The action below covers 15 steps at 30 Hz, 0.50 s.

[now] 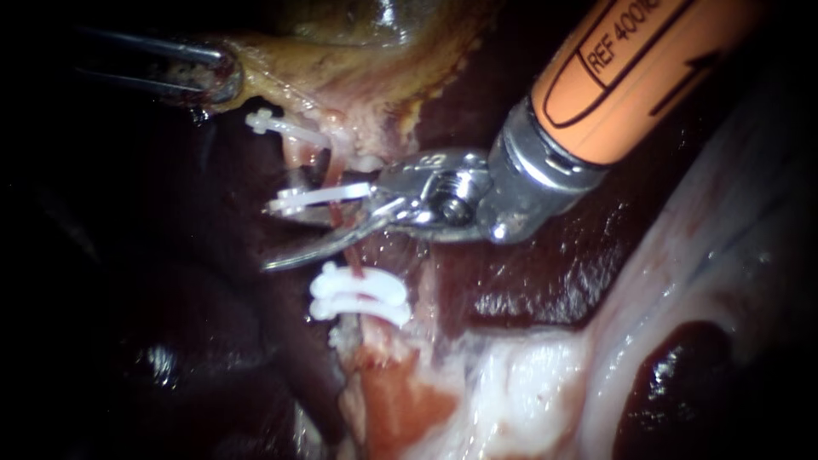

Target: Go to the cutting position right tube

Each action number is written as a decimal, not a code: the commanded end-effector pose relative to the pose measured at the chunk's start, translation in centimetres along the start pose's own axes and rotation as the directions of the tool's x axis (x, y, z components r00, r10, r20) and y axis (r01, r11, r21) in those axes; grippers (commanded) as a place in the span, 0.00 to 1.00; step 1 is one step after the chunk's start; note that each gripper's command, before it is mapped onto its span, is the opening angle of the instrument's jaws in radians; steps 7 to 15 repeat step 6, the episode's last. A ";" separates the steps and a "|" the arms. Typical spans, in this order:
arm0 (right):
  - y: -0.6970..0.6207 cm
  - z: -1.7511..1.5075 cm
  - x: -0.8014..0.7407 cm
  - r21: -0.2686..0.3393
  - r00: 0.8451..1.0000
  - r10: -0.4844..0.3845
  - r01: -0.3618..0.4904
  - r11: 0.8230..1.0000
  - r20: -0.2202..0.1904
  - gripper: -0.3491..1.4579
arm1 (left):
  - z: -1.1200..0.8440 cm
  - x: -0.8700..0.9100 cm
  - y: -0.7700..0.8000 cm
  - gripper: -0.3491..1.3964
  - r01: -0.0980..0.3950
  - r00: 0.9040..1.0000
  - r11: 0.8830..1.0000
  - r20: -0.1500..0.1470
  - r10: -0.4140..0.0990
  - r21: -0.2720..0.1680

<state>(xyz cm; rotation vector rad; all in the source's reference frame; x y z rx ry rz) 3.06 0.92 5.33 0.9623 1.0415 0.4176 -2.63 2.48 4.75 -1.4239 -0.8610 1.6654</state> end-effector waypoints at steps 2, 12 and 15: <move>0.00 0.00 -0.01 0.000 1.000 -0.001 0.001 1.000 0.001 0.97 | 0.00 0.00 0.00 0.00 0.000 1.000 1.000 0.000 0.000 0.000; 0.02 0.00 -0.04 -0.001 1.000 -0.002 0.002 1.000 0.001 0.96 | 0.01 0.00 -0.01 0.00 0.000 1.000 1.000 0.000 0.000 0.000; 0.02 0.00 -0.04 -0.001 1.000 -0.002 0.002 1.000 0.001 0.96 | 0.01 0.00 -0.01 0.00 0.000 1.000 1.000 0.000 0.000 0.000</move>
